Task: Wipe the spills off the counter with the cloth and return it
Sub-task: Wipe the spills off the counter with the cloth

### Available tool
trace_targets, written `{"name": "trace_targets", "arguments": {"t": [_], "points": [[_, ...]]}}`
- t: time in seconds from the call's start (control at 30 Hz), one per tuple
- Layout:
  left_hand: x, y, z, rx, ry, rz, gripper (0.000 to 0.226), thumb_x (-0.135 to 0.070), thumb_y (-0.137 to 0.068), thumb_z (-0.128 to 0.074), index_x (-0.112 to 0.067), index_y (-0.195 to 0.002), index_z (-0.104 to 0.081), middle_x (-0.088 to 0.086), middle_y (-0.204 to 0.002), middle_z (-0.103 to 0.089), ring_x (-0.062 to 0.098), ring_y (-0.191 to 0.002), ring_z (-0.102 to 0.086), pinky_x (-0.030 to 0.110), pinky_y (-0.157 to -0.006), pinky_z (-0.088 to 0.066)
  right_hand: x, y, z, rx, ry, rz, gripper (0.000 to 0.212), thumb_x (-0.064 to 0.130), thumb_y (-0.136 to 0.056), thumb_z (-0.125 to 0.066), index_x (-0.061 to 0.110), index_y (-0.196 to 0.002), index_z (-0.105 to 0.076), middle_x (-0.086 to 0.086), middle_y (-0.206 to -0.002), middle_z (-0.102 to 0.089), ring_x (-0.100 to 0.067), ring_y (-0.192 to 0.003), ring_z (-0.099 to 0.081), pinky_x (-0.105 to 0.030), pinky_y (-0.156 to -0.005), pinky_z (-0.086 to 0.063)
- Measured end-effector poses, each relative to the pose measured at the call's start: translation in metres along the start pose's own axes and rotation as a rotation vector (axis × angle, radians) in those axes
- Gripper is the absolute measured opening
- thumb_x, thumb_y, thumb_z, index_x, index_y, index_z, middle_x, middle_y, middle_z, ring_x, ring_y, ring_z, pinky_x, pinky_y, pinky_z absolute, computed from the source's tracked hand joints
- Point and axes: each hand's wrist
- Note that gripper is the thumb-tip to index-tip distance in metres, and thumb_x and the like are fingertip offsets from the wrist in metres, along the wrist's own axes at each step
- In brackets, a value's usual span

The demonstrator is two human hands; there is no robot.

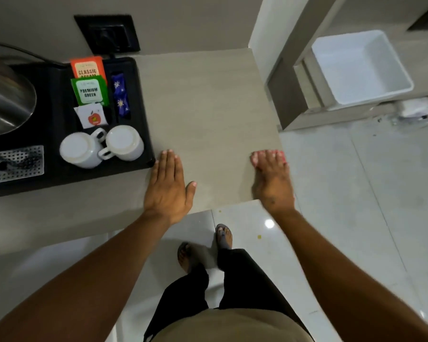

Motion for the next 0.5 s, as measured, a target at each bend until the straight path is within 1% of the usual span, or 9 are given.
{"name": "trace_targets", "arguments": {"t": [0.03, 0.07, 0.13, 0.17, 0.23, 0.33, 0.43, 0.5], "points": [[-0.001, -0.001, 0.0, 0.003, -0.006, 0.008, 0.086, -0.056, -0.099, -0.015, 0.006, -0.158, -0.007, 0.026, -0.169, -0.006, 0.038, -0.158, -0.001, 0.05, -0.129, -0.006, -0.008, -0.015, 0.004, 0.007, 0.025, -0.028, 0.057, 0.006, -0.092, -0.049, 0.02, -0.146, -0.041, -0.012, -0.16, -0.034, -0.034, -0.152, -0.018, -0.049, -0.126, -0.009], [-0.003, -0.005, 0.001, 0.018, -0.01, 0.019, 0.088, -0.057, -0.098, -0.012, 0.006, -0.158, -0.005, 0.026, -0.169, -0.004, 0.038, -0.158, 0.001, 0.05, -0.129, -0.004, -0.012, -0.028, 0.004, 0.018, 0.046, -0.041, 0.058, 0.007, -0.092, -0.048, 0.019, -0.148, -0.037, -0.012, -0.161, -0.031, -0.035, -0.152, -0.015, -0.047, -0.127, -0.005], [-0.007, -0.014, 0.002, 0.062, -0.029, 0.036, 0.091, -0.061, -0.096, -0.008, 0.005, -0.157, 0.002, 0.026, -0.169, 0.003, 0.037, -0.158, 0.009, 0.051, -0.129, -0.001, -0.011, -0.045, -0.001, 0.021, 0.078, -0.057, 0.067, 0.009, -0.091, -0.05, 0.016, -0.154, -0.027, -0.013, -0.165, -0.022, -0.037, -0.154, -0.006, -0.041, -0.123, 0.004], [-0.009, -0.019, 0.003, 0.071, -0.038, 0.044, 0.092, -0.063, -0.096, -0.006, 0.005, -0.157, 0.005, 0.025, -0.169, 0.007, 0.037, -0.157, 0.012, 0.051, -0.129, 0.001, -0.008, -0.051, -0.005, 0.011, 0.095, -0.043, 0.068, 0.01, -0.091, -0.049, 0.014, -0.155, -0.025, -0.013, -0.165, -0.02, -0.037, -0.154, -0.005, -0.04, -0.122, 0.004], [-0.013, -0.032, 0.003, 0.07, -0.047, 0.057, 0.093, -0.065, -0.097, -0.008, 0.004, -0.158, 0.007, 0.025, -0.169, 0.009, 0.037, -0.157, 0.015, 0.052, -0.128, 0.002, 0.002, -0.066, -0.011, 0.009, 0.133, 0.014, 0.068, 0.012, -0.091, -0.045, 0.014, -0.155, -0.023, -0.014, -0.165, -0.019, -0.038, -0.154, -0.004, -0.042, -0.124, 0.001], [-0.015, -0.04, 0.002, 0.035, -0.023, 0.05, 0.094, -0.066, -0.098, -0.016, 0.004, -0.159, 0.001, 0.025, -0.17, 0.004, 0.037, -0.158, 0.01, 0.053, -0.128, -0.001, 0.02, -0.101, -0.014, 0.006, 0.121, 0.049, 0.064, 0.013, -0.092, -0.042, 0.015, -0.154, -0.026, -0.013, -0.165, -0.022, -0.036, -0.154, -0.006, -0.043, -0.126, -0.002], [-0.015, -0.041, -0.001, -0.034, 0.045, 0.029, 0.094, -0.064, -0.098, -0.026, 0.004, -0.159, -0.007, 0.025, -0.17, -0.003, 0.037, -0.158, 0.003, 0.053, -0.128, -0.006, 0.034, -0.151, -0.012, -0.019, 0.079, 0.054, 0.063, 0.012, -0.091, -0.042, 0.015, -0.153, -0.03, -0.012, -0.164, -0.025, -0.036, -0.154, -0.008, -0.038, -0.124, 0.001], [-0.015, -0.041, -0.002, -0.065, 0.073, 0.0, 0.093, -0.062, -0.098, -0.032, 0.005, -0.158, -0.011, 0.025, -0.169, -0.007, 0.038, -0.158, -0.002, 0.054, -0.128, -0.009, 0.041, -0.189, -0.009, -0.022, 0.067, 0.064, 0.063, 0.01, -0.089, -0.043, 0.015, -0.151, -0.033, -0.013, -0.163, -0.027, -0.036, -0.153, -0.01, -0.038, -0.124, 0.002]]}}
Point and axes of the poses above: each hand's wrist, its own y-axis away from the middle knuckle, its own z-axis out of the back of the hand, x = y × z
